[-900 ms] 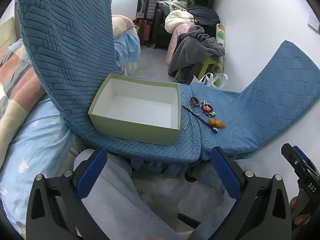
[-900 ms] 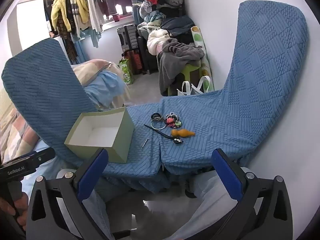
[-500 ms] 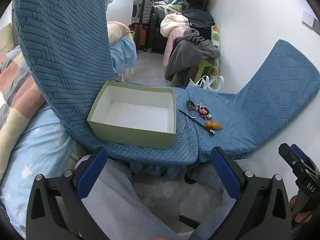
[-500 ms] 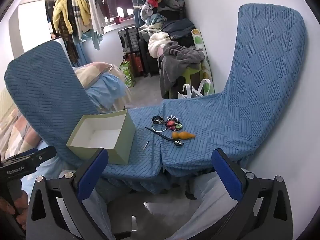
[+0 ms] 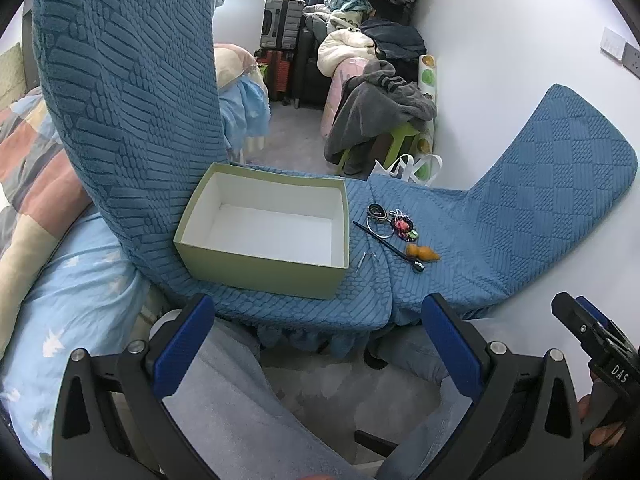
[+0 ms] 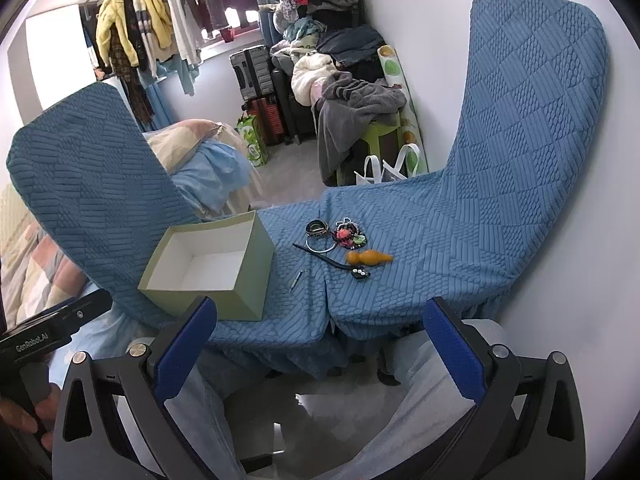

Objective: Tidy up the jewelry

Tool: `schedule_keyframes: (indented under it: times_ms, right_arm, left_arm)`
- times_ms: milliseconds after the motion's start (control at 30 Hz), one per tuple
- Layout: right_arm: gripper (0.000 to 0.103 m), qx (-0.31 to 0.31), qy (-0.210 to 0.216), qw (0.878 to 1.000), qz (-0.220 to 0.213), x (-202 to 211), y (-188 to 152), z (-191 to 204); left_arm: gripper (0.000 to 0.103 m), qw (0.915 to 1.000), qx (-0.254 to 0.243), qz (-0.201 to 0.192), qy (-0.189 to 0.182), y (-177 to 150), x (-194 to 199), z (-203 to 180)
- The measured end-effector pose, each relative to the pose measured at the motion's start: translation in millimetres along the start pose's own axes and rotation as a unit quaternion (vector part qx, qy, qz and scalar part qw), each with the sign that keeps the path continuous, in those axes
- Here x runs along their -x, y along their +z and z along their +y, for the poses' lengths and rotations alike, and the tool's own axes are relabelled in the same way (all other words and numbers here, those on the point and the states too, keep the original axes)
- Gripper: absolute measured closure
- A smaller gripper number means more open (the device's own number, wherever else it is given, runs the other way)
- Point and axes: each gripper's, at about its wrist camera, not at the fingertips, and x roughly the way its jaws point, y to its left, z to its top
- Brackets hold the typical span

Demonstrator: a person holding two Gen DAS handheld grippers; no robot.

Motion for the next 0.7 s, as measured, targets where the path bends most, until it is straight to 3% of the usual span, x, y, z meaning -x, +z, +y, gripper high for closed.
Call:
schedule_keyframes:
  times_ms: [700]
  right_arm:
    - [0.0,0.006,0.0,1.0,-0.002,0.6,3.4,2.7]
  left_arm:
    - [0.0,1.0,-0.001,-0.005,-0.004,-1.1,4.0,3.3]
